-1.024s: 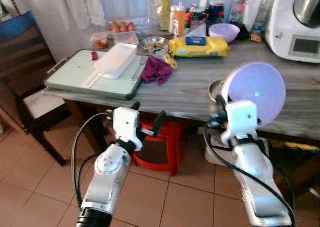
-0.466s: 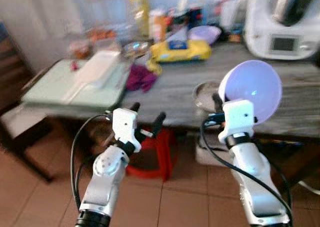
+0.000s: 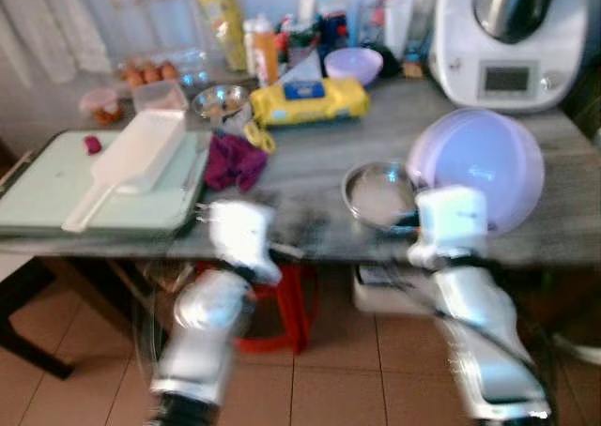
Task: Setting the table
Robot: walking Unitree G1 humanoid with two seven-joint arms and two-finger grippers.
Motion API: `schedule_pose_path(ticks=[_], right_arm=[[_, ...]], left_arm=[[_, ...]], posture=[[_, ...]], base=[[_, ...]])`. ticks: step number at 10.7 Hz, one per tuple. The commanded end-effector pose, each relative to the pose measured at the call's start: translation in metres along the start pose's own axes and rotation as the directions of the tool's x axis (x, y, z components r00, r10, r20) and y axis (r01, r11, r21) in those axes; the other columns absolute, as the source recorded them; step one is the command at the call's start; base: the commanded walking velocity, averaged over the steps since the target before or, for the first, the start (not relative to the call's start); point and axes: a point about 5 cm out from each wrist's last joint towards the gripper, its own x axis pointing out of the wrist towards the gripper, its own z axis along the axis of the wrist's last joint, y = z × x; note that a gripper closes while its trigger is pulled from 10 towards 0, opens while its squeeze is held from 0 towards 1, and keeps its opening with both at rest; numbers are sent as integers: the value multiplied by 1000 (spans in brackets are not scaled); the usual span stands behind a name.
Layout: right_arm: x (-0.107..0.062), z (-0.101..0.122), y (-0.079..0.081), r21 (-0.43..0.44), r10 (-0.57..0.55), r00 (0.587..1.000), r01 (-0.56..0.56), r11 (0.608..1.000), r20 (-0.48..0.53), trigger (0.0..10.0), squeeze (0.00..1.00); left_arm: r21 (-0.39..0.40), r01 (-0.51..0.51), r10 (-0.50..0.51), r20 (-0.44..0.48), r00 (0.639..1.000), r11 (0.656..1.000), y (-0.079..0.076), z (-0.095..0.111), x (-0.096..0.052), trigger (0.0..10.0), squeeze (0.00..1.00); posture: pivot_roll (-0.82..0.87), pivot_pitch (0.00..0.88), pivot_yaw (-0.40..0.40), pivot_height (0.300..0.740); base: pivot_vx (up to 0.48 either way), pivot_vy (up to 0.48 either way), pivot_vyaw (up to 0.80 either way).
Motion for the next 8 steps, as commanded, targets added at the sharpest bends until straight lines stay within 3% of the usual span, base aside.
schedule_pose_path(ticks=[1,2,5,8], right_arm=[[2,9,12,19,37,998,-37,999,42,10000,0],[2,10,15,17,46,998,-47,999,46,10000,0],[0,11,19,19,75,996,-76,997,55,10000,0],[9,20,32,10,202,977,-204,979,70,10000,0]], left_arm=[[21,-36,36,-10,999,999,12,1,-7,10000,0],[3,-48,48,-3,999,999,12,1,-9,10000,0],[55,-60,60,9,998,997,15,4,-18,10000,0],[129,4,4,-61,998,992,18,-3,-43,10000,0]], posture=[[-158,52,63,740],[-156,53,62,740],[-148,55,64,740],[-131,79,65,740]], base=[[247,0,0],[0,0,0],[0,0,0],[0,0,0]])
